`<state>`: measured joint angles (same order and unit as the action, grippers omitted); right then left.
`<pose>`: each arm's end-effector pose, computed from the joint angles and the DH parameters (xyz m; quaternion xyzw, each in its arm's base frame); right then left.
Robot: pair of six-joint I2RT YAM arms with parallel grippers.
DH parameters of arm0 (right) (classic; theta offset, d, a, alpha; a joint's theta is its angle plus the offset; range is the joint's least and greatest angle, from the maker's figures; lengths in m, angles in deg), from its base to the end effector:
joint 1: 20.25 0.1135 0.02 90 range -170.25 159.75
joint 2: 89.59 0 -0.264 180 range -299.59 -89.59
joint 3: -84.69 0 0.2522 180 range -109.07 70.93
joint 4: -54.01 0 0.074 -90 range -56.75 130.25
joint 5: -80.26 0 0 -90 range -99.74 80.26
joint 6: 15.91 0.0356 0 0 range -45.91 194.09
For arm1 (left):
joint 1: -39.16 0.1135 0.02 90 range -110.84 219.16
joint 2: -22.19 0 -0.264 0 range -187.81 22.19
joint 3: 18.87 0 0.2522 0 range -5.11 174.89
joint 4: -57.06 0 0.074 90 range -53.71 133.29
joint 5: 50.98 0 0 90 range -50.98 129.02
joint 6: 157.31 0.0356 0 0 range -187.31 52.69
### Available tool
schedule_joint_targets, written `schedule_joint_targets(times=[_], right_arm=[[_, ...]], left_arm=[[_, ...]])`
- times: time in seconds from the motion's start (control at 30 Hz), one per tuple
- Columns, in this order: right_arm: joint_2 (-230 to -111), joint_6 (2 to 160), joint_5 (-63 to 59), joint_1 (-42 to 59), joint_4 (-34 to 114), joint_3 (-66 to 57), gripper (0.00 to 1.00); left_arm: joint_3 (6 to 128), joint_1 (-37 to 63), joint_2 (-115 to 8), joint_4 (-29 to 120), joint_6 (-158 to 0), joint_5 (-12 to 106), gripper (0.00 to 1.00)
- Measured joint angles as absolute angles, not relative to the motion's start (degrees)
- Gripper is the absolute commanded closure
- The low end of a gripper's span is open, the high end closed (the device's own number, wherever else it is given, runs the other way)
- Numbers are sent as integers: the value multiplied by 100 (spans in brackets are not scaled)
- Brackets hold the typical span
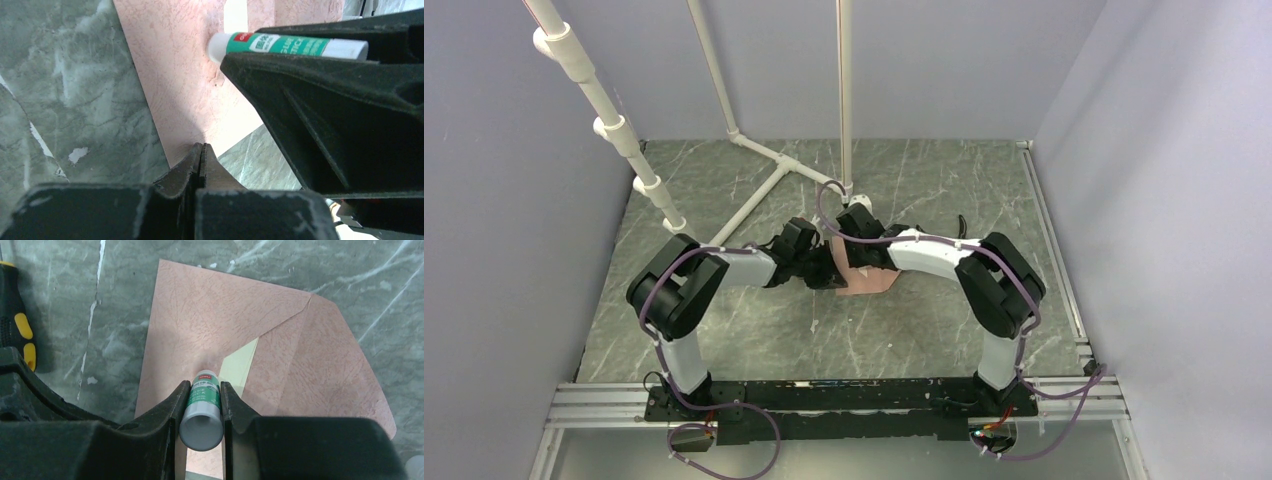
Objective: Place the letter into the envelope and seal it
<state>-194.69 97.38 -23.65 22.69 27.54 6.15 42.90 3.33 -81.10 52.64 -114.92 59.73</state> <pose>0.2838 0.2524 0.1689 -0.1228 0.9342 0.0758 0.3263 0.2716 -0.2117 0.1261 -0.0265 0.9140 -0.3699 0.1645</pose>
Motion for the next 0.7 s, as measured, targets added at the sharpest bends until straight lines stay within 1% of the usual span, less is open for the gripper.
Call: schedule_joint_targets(times=[0.4, 0.7], right_arm=[[-19804, 9504, -2584, 2260, 2811, 229, 100], [-19474, 9482, -2621, 2507, 2988, 714, 100]], left_arm=[[4249, 503, -8239, 5489, -11695, 6292, 98], [4299, 626, -8418, 5552, -11940, 6641, 98]])
